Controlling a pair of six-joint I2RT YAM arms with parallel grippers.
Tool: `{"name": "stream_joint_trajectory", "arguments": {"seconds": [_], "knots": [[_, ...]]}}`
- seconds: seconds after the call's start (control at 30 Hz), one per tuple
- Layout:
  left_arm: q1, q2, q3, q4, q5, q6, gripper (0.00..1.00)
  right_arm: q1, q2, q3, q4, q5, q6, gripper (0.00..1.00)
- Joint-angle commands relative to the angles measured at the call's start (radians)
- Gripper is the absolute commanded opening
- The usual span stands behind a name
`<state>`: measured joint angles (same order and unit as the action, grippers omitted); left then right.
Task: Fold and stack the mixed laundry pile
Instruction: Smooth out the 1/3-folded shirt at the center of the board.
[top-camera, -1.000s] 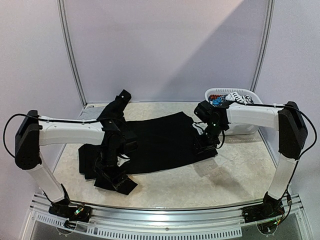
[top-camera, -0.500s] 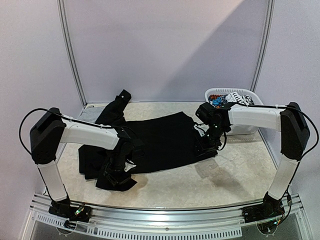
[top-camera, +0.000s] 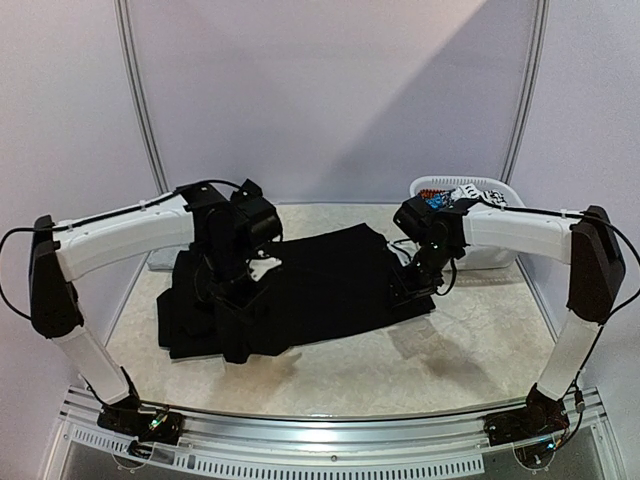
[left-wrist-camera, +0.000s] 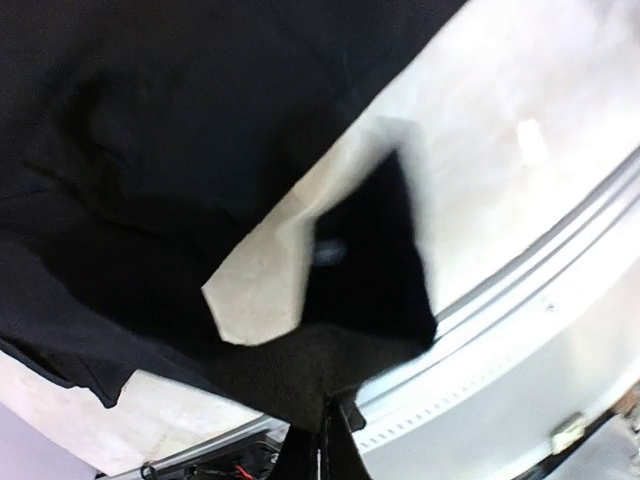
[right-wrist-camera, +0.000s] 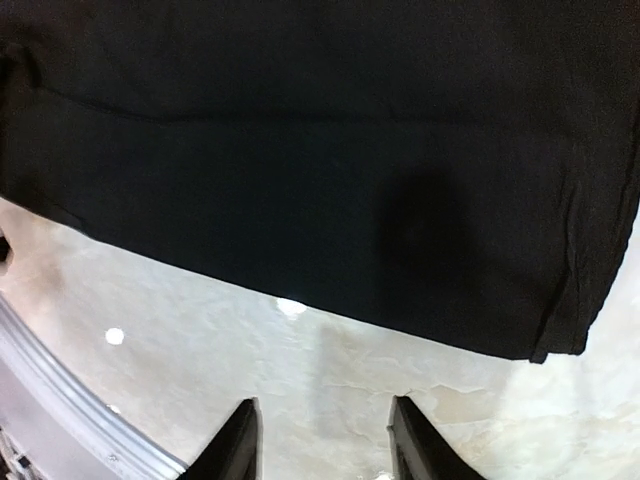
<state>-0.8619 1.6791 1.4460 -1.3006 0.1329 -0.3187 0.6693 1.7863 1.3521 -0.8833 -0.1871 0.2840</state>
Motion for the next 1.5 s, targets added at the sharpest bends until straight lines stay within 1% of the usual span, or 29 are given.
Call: {"name": "stream_joint_trajectory", "arguments": {"seconds": [0.0,0.03,0.07,0.13,0.27,0.37,0.53,0.6,0.67,0.77,0.9,1.03,1.13,1.27,1.47], "knots": [[0.086,-0.008,0.067,-0.071,0.104,-0.015,0.00,-0.004,-0.058,0.033,0.043,-0.072,-0.035,0.57],[0.108,-0.011,0.077,-0.053,0.134,-0.024,0.00,-0.002,-0.064,0.041,0.053,-0.094,-0.034,0.66],[0.127,-0.016,0.086,-0.034,0.171,-0.036,0.00,-0.003,-0.066,0.052,0.065,-0.124,-0.033,0.71],[0.174,-0.021,0.101,0.016,0.243,-0.065,0.00,-0.003,-0.069,0.074,0.100,-0.183,-0.027,0.77],[0.226,0.014,0.157,0.074,0.333,-0.121,0.00,-0.009,-0.070,0.096,0.200,-0.307,0.011,0.80],[0.233,0.061,0.217,0.098,0.390,-0.152,0.00,-0.021,-0.056,0.103,0.256,-0.386,0.036,0.81],[0.243,0.093,0.236,0.244,0.521,-0.205,0.00,-0.068,-0.046,0.066,0.393,-0.505,0.084,0.85],[0.245,0.097,0.243,0.294,0.559,-0.209,0.00,-0.093,-0.045,0.049,0.467,-0.575,0.136,0.90],[0.247,0.102,0.243,0.343,0.603,-0.220,0.00,-0.101,-0.041,0.039,0.546,-0.626,0.175,0.98],[0.248,0.105,0.243,0.421,0.661,-0.256,0.00,-0.101,-0.024,0.040,0.608,-0.698,0.200,0.99],[0.258,0.094,0.234,0.492,0.717,-0.293,0.00,-0.101,-0.018,0.001,0.732,-0.752,0.258,0.99],[0.274,0.069,0.189,0.574,0.775,-0.335,0.00,-0.100,0.004,-0.009,0.864,-0.815,0.322,0.99],[0.295,0.048,0.159,0.623,0.791,-0.365,0.00,-0.101,0.034,-0.003,0.969,-0.852,0.383,0.99],[0.315,0.025,0.111,0.734,0.823,-0.446,0.00,-0.099,0.073,0.009,1.012,-0.893,0.399,0.99],[0.319,0.026,0.093,0.761,0.839,-0.458,0.00,-0.088,0.111,0.053,1.024,-0.925,0.393,0.98]]}}
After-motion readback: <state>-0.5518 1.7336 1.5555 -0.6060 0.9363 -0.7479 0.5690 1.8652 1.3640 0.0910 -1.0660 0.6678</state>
